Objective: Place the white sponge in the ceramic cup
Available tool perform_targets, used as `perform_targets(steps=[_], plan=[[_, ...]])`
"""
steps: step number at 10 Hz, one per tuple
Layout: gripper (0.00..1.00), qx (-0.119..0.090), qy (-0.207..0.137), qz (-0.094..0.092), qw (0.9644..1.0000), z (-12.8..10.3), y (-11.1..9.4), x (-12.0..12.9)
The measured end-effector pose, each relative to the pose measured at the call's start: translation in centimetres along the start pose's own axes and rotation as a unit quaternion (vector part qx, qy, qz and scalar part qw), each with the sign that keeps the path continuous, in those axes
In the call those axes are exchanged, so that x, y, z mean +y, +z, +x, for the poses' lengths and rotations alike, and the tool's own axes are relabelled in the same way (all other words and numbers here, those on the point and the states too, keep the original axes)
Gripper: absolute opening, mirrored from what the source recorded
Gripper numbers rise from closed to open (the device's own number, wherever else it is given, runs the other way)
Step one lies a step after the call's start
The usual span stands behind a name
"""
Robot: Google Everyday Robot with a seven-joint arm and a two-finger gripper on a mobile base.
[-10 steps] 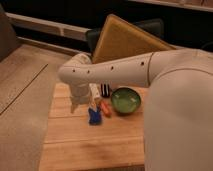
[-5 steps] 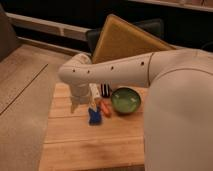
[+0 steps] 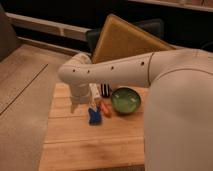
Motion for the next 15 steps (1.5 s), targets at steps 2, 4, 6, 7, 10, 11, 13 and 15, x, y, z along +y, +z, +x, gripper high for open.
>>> perform_targets(steps=[2,4,6,7,10,11,13,15], plan=[[0.65,0.0,0.0,0.0,1.0,0.0,0.0,0.0],[0.65,0.0,0.0,0.0,1.0,0.0,0.0,0.0],[0.65,0.0,0.0,0.0,1.0,0.0,0.0,0.0],[0.65,0.0,0.0,0.0,1.0,0.0,0.0,0.0],[0.65,-0.025,-0.021,-0.006,0.9994,-1.4,-0.3,0.7],[0.65,-0.052,-0.049,-0.016,0.9973,-3.0,-0.8,1.8],[0.65,-0.099,-0.127,-0.042,0.986,-6.2,-1.3,5.2],[0.65,-0.115,-0.158,-0.054,0.9792,-7.9,-0.5,6.2]])
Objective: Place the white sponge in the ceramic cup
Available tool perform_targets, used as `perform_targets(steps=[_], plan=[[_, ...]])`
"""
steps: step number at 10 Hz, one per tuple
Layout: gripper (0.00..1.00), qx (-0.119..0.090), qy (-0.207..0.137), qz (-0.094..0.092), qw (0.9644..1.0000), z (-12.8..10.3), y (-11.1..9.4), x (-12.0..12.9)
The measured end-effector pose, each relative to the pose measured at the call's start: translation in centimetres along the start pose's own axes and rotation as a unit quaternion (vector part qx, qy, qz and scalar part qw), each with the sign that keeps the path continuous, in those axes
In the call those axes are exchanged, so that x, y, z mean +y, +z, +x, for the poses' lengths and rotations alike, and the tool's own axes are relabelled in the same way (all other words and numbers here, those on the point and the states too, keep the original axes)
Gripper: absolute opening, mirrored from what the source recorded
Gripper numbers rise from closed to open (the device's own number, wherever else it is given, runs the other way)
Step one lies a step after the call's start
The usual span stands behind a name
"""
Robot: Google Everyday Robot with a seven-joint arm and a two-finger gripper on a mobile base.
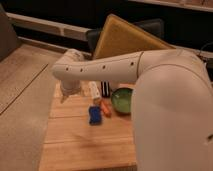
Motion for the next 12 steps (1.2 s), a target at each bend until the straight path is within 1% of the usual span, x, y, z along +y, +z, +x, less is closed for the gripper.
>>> perform_targets(steps=[1,4,5,6,7,8,9,11,12], plan=[[0.65,-0.002,-0.002,-0.001,1.0,-0.2,0.1,-0.2],[0.65,0.0,-0.004,0.001,1.0,-0.1,0.2,0.0],[0.65,0.013,-0.001,0.004,0.9999,0.4,1.2,-0.5],[0.65,0.031,0.002,0.011,0.9994,1.2,2.6,-1.5],[0.65,0.05,0.004,0.013,0.9987,2.0,4.0,-2.1],[0.65,0.077,0.007,0.013,0.9969,3.1,6.0,-2.7],[0.65,0.098,0.006,0.013,0.995,3.7,7.7,-3.1],[0.65,0.124,0.006,0.012,0.9922,4.1,9.9,-3.5],[0.65,0.144,0.011,0.016,0.9894,4.4,11.2,-4.4]])
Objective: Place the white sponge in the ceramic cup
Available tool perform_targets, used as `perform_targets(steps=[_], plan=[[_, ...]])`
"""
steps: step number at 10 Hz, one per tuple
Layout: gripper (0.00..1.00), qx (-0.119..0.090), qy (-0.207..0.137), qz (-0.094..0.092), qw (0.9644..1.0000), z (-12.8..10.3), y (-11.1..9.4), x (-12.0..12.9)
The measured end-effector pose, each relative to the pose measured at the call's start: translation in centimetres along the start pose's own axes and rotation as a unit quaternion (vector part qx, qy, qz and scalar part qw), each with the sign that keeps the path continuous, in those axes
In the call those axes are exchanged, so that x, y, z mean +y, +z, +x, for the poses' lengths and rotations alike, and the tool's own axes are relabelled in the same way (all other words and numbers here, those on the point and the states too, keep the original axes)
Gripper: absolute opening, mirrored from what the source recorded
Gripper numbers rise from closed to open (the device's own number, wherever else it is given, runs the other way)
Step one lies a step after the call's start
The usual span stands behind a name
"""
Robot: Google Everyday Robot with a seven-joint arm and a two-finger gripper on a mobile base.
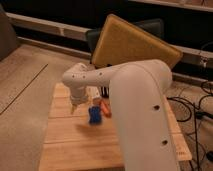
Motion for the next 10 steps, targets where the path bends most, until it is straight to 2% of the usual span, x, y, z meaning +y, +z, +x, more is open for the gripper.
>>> perform_targets(steps=[3,6,7,10], plan=[[0.65,0.051,0.009,0.019,0.9985,0.5,2.2,-2.1],[0.65,0.107,0.026,0.033,0.9934,1.8,3.6,-4.2],[0.65,0.118,0.03,0.036,0.9919,1.8,3.8,-4.9],[0.65,0.135,0.044,0.037,0.9892,1.6,4.2,-6.1]])
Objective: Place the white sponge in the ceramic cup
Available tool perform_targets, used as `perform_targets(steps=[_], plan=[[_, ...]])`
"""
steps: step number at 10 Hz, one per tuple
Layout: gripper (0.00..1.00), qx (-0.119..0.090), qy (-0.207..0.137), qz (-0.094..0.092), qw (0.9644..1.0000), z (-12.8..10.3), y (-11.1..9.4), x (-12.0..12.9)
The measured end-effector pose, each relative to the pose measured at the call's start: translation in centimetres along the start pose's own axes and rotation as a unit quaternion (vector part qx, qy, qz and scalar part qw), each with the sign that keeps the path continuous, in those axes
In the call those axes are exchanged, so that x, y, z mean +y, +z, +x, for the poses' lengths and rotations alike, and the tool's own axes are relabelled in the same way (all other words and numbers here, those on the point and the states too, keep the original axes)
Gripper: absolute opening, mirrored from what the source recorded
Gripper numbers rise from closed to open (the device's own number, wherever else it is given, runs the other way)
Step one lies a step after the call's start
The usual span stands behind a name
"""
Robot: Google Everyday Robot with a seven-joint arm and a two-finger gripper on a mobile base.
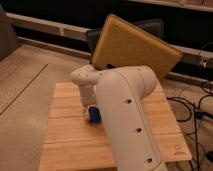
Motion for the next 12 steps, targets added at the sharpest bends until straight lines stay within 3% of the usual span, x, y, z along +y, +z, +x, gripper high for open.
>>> perform_targets(steps=[2,5,11,12], plan=[[0.65,0.009,0.008,-0.011,0.9999,-0.3,0.5,0.0],[0.64,0.003,0.021,-0.04,0.999,-1.6,1.0,0.7],[0.09,-0.022,0.011,-0.057,0.998,-2.6,0.7,0.6],[0.01,-0.043,0.009,-0.058,0.9974,-3.2,-0.5,0.7]])
